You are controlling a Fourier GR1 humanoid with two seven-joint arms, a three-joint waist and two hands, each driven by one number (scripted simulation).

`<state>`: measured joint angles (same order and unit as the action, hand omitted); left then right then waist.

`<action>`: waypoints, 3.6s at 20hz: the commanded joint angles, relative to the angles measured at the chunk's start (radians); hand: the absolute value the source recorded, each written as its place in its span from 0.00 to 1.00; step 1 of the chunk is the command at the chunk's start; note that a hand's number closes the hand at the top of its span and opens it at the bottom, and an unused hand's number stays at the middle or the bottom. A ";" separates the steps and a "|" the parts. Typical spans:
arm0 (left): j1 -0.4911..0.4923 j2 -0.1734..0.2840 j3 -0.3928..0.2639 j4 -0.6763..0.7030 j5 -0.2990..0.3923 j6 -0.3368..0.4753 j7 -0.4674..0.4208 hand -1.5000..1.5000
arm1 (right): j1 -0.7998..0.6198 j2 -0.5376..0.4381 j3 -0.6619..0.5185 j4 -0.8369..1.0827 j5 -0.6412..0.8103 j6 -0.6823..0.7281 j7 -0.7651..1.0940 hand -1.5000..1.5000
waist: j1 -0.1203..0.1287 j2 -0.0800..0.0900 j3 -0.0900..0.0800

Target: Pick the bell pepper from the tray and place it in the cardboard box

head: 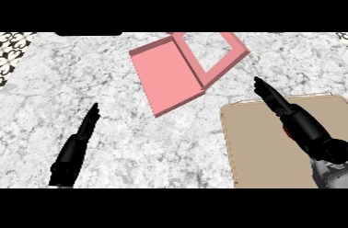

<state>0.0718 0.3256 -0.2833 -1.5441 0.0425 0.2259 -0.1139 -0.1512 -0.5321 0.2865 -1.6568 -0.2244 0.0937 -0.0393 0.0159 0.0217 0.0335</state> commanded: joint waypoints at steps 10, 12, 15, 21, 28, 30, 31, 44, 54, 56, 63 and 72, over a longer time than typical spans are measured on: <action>-0.108 -0.077 0.150 -0.106 0.213 0.030 0.172 0.50 | 0.051 -0.203 -0.500 0.574 -0.123 0.005 -0.245 0.00 | 0.000 -0.003 -0.024; -0.131 -0.047 0.188 -0.101 0.242 0.009 0.197 0.50 | 0.024 -0.202 -0.499 0.666 -0.054 0.035 -0.443 0.00 | 0.011 -0.007 -0.026; -0.182 -0.068 0.160 -0.097 0.221 0.031 0.242 0.50 | -0.080 -0.289 -0.484 0.782 -0.008 0.153 -0.548 0.00 | 0.019 -0.009 -0.028; -0.195 -0.032 0.202 -0.090 0.255 -0.002 0.274 0.50 | -0.092 -0.506 -0.344 0.807 0.183 0.336 -0.565 0.00 | 0.027 -0.011 -0.031; -0.208 -0.080 0.186 -0.047 0.209 0.035 0.259 0.50 | -0.198 -0.583 -0.242 0.786 0.259 0.580 -0.481 0.00 | -0.001 -0.018 -0.034; -0.226 -0.069 0.224 -0.014 0.233 -0.001 0.237 0.50 | -0.268 -0.557 -0.236 0.790 0.259 0.619 -0.436 0.00 | 0.000 -0.018 -0.034; -0.163 -0.052 0.207 -0.095 0.223 -0.002 0.257 0.50 | -0.290 -0.514 -0.227 0.765 0.247 0.615 -0.384 0.00 | 0.006 -0.020 -0.034; -0.202 -0.118 0.236 -0.038 0.168 0.009 0.254 0.50 | -0.163 -0.430 -0.318 0.459 0.219 0.606 -0.108 0.00 | -0.027 -0.024 -0.035; -0.229 -0.132 0.270 -0.056 0.148 -0.013 0.321 0.50 | -0.127 -0.253 -0.331 0.471 0.357 0.570 -0.100 0.00 | -0.017 -0.021 -0.034; -0.156 -0.118 0.289 -0.090 0.177 -0.068 0.276 0.50 | -0.160 -0.180 -0.325 0.453 0.365 0.520 -0.023 0.00 | -0.012 -0.022 -0.034; -0.194 -0.111 0.339 -0.092 0.170 -0.103 0.320 0.50 | -0.115 -0.159 -0.385 0.431 0.434 0.570 -0.078 0.00 | -0.016 -0.022 -0.034; -0.113 -0.168 0.290 -0.175 0.108 -0.091 0.331 0.50 | -0.208 -0.103 -0.380 0.553 0.554 0.571 -0.114 0.00 | -0.008 -0.021 -0.033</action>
<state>-0.0873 0.1716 0.0219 -1.6821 0.1659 0.1479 0.2182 -0.3076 -0.6593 -0.0998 -1.1794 0.2673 0.6793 -0.1205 0.0030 -0.0001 0.0000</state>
